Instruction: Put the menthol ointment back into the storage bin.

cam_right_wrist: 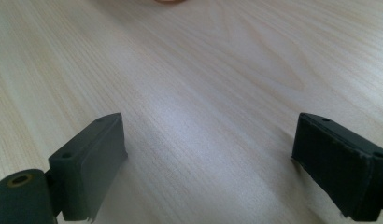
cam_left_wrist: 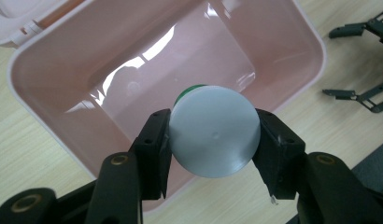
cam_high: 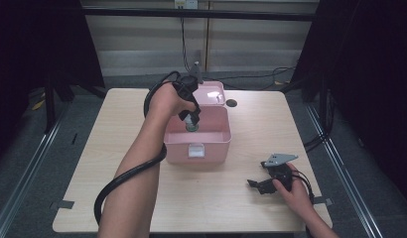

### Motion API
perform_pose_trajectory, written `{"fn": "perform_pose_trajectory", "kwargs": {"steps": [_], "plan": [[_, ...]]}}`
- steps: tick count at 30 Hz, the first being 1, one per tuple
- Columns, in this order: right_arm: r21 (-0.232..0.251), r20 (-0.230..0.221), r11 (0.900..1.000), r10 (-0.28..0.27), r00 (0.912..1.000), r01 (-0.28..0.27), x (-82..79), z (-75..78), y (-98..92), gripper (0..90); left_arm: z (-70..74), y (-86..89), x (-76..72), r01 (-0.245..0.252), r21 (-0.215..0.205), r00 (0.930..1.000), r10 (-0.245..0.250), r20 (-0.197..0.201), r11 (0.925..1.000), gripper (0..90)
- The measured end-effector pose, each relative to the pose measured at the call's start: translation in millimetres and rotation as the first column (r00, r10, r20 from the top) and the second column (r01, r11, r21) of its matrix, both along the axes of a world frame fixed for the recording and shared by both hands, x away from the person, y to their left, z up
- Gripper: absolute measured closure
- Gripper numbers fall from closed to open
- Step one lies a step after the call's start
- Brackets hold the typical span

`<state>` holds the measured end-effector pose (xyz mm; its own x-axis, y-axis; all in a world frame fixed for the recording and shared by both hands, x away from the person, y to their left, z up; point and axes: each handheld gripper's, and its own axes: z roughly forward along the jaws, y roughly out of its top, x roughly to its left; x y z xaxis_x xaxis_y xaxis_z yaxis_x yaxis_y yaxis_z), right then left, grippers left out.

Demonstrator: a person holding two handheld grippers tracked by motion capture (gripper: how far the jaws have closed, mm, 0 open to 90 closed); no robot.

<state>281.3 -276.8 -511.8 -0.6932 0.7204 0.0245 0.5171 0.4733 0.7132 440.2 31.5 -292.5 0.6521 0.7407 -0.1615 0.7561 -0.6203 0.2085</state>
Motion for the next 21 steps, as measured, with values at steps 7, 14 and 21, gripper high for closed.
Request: {"fn": "perform_pose_trajectory", "kwargs": {"steps": [7,14,21], "plan": [[0.000,-0.001,1.000,-0.001,1.0000,0.001,-0.1,0.1,0.0,8.9,-8.0,-2.3,9.6,-0.071,0.030,0.9973,0.071,-0.016,0.9971,50.2],[0.000,0.000,1.000,0.000,1.0000,0.000,0.0,0.0,0.0,8.9,-16.0,-4.0,15.2,-0.135,0.037,0.9905,0.136,-0.019,0.9901,50.3],[-0.001,0.001,1.000,0.000,1.0000,0.000,0.0,0.0,-0.1,8.9,-26.4,-2.7,22.4,-0.191,0.038,0.9805,0.193,-0.037,0.9808,50.3]]}}
